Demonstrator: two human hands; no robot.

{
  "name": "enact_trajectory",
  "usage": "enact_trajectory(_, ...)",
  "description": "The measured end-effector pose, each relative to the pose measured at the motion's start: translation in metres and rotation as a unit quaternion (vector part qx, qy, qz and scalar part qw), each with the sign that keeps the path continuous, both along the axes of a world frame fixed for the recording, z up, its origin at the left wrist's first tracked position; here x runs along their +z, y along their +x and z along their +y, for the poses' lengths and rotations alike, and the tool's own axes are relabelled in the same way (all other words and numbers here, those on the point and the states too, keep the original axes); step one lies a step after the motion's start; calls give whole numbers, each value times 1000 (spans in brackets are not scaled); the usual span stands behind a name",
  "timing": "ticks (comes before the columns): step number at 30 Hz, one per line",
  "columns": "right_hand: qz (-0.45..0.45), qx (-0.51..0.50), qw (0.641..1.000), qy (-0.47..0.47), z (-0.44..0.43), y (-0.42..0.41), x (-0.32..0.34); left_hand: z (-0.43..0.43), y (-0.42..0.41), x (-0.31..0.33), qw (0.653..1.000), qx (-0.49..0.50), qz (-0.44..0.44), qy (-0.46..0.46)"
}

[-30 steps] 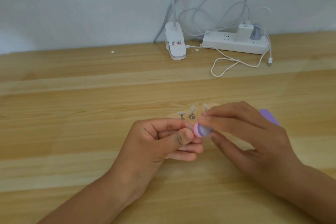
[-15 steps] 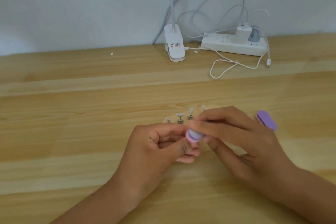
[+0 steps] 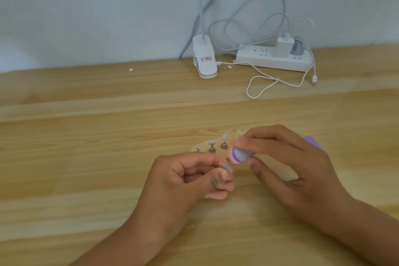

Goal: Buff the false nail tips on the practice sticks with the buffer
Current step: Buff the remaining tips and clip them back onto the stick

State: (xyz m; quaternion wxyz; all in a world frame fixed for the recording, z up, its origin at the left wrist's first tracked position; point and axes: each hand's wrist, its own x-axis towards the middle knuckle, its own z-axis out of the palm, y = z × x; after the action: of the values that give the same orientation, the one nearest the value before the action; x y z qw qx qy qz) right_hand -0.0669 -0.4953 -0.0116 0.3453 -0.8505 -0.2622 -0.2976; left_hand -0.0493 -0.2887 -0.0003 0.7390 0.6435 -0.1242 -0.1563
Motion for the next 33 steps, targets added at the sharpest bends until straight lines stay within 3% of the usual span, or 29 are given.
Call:
enact_trajectory(4,-14,39,999,-15,10,-6,-1,1,1,4,1000,-28,5,-2)
enact_trajectory(9,-2,16,999,32,6,-7,3,2,2,8,999,-24,40,-24)
enact_trajectory(15,-6,15,1000,13,4,-5,3,2,2,9,998,-32,54,-29)
enact_trajectory(22,-5,56,998,3,14,-8,0,0,2,9,998,-49,30,-13)
enact_trajectory(30,0,51,999,-1,14,-8,0,0,1,5,999,-46,23,-14)
enact_trajectory(33,18,-1,1000,-15,3,-3,4,0,1,5,999,-41,25,-16)
